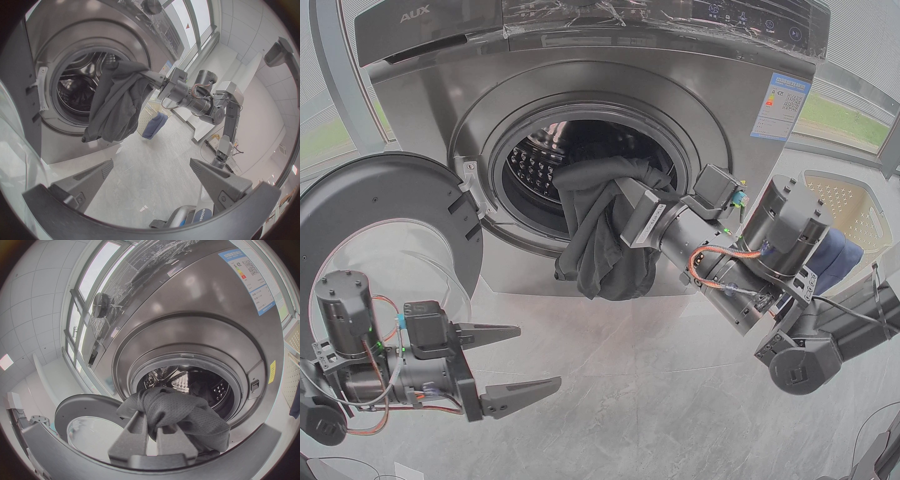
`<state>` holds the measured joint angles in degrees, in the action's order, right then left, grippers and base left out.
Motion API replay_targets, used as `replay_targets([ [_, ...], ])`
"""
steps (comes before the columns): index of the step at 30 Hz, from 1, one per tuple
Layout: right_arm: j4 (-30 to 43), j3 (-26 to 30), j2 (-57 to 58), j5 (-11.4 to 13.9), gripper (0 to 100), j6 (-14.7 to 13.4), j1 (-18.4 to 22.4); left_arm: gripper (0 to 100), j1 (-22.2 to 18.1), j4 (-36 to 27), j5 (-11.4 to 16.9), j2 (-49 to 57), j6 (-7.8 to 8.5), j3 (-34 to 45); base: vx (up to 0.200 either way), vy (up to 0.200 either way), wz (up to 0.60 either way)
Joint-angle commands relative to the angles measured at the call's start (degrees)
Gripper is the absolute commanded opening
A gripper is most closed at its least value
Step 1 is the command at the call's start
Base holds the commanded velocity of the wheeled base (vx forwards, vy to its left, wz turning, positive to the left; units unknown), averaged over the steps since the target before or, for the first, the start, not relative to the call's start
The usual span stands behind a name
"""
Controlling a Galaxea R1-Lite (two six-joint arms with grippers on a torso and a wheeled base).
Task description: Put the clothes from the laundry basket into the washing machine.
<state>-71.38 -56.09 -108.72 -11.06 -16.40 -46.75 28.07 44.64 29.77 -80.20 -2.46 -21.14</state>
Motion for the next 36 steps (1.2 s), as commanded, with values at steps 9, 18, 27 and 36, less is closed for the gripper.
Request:
replay_targets([
  [9,-0.2,2.1,1.7,0.1,0,0.0,-1.9,100,1.6,13.5,-0.2,-22.2,-2.90,-6.9,0.000,0.000,0.00],
  [18,-0.7,4.1,2.6,0.1,0,0.0,-2.6,100,1.1,23.0,-2.7,-31.9,-6.24,-12.3,0.000,0.000,0.00],
  [27,-1.2,5.0,3.0,0.1,0,0.0,-2.8,100,1.0,28.3,-8.2,-36.3,-7.38,-16.9,0.000,0.000,0.00],
  [36,-1.3,5.2,3.0,0.1,0,0.0,-2.9,100,0.9,29.5,-11.4,-36.7,-8.08,-19.0,0.000,0.000,0.00],
])
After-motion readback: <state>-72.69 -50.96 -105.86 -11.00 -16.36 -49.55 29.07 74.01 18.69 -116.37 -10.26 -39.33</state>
